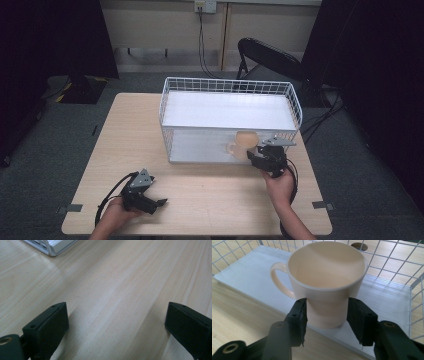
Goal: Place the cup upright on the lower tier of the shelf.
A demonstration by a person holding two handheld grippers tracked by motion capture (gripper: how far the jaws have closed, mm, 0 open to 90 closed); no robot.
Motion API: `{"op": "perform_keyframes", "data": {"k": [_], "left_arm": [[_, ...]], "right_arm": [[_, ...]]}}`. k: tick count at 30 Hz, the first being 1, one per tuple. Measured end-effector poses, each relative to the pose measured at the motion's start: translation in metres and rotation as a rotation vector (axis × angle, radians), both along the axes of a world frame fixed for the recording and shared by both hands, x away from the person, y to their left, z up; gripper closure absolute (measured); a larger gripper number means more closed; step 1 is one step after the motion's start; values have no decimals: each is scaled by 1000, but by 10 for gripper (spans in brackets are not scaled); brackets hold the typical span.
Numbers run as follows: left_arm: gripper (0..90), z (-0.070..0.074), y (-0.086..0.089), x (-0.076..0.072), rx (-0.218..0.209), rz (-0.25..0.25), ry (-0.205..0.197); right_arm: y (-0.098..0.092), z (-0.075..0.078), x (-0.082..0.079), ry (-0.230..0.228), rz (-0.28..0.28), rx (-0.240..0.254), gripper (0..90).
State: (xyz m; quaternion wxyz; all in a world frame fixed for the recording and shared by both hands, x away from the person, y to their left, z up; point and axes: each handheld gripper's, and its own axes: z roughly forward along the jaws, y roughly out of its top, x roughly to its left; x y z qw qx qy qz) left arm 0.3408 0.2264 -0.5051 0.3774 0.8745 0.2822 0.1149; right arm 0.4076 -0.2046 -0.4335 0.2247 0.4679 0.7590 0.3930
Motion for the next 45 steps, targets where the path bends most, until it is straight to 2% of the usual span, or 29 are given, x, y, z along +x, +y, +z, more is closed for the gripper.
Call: {"op": "perform_keyframes", "data": {"k": [15,35,37,43,45], "left_arm": [[46,0,0,0,0,0,0],[46,0,0,0,0,0,0],[46,0,0,0,0,0,0],[46,0,0,0,0,0,0],[46,0,0,0,0,0,0]], "right_arm": [[2,0,3,-3,2,-9,606],[8,1,6,-43,-2,-18,710],[8,1,6,-38,-2,-11,677],[8,-2,5,-22,1,7,368],[8,-2,6,-9,6,22,305]]}}
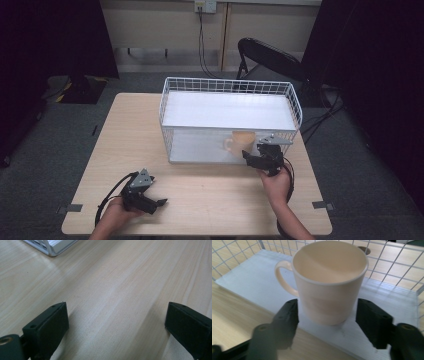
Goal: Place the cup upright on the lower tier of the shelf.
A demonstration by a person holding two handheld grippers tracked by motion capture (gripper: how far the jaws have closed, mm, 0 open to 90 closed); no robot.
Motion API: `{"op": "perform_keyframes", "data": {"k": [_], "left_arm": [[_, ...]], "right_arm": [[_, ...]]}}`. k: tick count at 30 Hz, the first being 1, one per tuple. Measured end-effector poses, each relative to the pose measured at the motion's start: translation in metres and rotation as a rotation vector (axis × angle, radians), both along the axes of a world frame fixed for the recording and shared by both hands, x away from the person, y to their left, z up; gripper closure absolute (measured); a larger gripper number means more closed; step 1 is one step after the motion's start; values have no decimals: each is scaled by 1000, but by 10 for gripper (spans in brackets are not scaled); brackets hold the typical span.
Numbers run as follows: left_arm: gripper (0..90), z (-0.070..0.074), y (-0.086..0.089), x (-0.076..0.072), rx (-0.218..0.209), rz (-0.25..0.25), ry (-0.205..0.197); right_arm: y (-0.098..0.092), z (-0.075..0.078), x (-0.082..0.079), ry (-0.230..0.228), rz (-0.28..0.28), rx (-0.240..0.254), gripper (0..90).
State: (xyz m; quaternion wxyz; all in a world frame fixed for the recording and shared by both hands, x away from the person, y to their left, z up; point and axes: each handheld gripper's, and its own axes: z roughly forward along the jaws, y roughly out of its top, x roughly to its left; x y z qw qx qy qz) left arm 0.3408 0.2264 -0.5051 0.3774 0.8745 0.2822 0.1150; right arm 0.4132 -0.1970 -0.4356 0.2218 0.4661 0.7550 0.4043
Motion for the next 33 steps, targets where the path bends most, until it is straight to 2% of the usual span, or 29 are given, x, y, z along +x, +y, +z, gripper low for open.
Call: {"op": "perform_keyframes", "data": {"k": [2,7,23,33], "left_arm": [[46,0,0,0,0,0,0],[46,0,0,0,0,0,0],[46,0,0,0,0,0,0],[46,0,0,0,0,0,0]], "right_arm": [[-1,0,0,7,6,3,246],[-3,1,-2,5,14,4,180],[-13,-4,-17,27,77,18,153],[-22,-6,-25,37,81,19,148]]}}
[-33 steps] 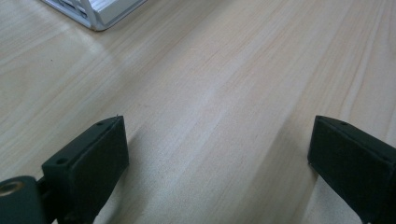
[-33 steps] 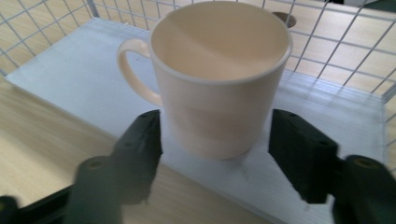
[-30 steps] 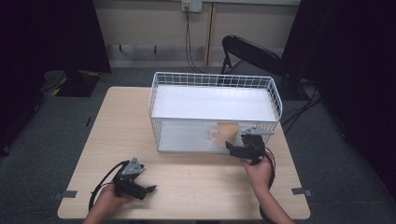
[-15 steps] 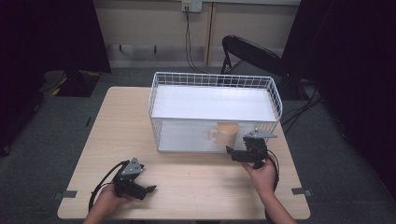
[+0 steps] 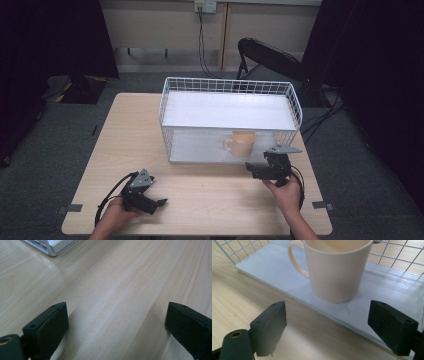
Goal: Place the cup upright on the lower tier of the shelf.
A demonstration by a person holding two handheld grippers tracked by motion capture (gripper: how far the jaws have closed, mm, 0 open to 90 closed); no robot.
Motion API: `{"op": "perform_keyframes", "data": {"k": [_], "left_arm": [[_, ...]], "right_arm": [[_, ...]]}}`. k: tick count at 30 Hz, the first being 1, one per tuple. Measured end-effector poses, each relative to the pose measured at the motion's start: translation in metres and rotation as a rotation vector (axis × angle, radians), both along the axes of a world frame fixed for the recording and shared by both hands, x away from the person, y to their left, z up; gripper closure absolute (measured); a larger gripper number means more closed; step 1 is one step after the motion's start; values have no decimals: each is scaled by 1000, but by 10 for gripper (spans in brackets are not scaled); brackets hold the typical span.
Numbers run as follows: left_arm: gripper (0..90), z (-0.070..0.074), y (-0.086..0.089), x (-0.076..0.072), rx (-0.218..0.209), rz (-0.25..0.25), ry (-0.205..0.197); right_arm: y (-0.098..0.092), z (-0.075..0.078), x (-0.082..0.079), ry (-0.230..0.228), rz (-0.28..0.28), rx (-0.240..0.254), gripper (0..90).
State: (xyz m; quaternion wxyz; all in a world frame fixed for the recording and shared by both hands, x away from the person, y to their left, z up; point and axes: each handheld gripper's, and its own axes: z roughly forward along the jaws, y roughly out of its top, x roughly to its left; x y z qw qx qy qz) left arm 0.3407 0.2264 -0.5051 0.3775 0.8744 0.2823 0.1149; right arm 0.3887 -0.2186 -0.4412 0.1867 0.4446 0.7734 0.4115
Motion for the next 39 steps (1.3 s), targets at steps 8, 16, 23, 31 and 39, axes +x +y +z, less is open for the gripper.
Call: {"op": "perform_keyframes", "data": {"k": [8,16,23,31,39], "left_arm": [[46,0,0,0,0,0,0],[46,0,0,0,0,0,0],[46,0,0,0,0,0,0],[46,0,0,0,0,0,0],[46,0,0,0,0,0,0]], "right_arm": [[-8,-3,-6,4,15,-1,148],[-19,-6,-11,11,16,-12,148],[-28,-7,-17,13,13,-10,147],[-39,-11,-23,16,9,-7,148],[-49,-18,-31,21,11,-4,147]]}}
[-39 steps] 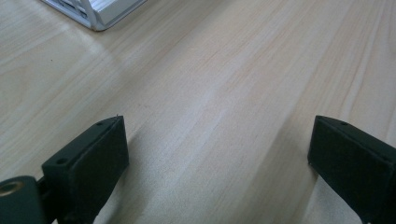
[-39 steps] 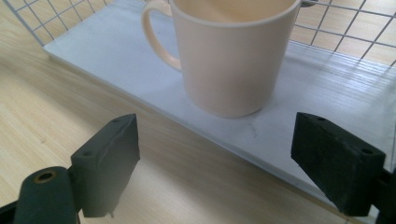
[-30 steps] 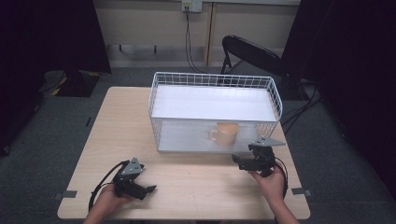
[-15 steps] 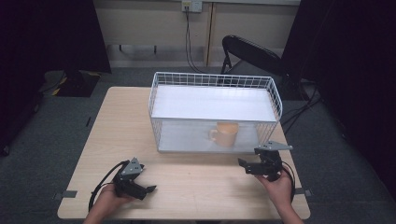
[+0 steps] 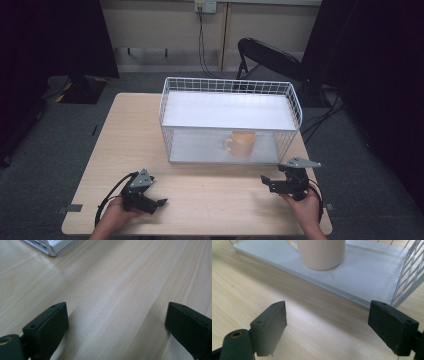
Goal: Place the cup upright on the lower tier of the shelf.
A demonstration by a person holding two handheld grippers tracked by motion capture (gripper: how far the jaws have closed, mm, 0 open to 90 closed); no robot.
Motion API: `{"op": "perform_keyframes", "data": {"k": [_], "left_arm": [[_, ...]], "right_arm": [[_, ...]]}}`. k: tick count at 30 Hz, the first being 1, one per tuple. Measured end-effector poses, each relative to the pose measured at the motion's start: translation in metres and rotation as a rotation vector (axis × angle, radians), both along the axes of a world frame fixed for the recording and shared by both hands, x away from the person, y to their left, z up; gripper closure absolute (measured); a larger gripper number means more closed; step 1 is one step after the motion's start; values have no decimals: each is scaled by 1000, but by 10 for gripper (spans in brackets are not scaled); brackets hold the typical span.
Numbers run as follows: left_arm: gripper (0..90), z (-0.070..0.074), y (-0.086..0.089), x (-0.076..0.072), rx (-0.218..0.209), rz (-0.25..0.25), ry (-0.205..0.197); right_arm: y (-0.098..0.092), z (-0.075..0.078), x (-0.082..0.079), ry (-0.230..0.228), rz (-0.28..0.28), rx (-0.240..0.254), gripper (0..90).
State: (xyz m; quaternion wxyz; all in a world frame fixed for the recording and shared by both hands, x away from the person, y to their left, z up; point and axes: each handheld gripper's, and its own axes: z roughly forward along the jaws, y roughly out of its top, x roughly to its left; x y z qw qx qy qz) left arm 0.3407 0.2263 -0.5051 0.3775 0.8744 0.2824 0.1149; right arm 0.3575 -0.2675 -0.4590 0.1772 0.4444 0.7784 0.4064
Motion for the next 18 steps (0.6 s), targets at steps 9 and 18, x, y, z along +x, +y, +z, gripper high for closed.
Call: {"op": "perform_keyframes", "data": {"k": [9,18], "left_arm": [[46,0,0,0,1,0,0],[46,0,0,0,1,-1,0]], "right_arm": [[-10,-13,-7,7,10,-22,149],[-16,-27,-10,9,43,-50,149]]}}
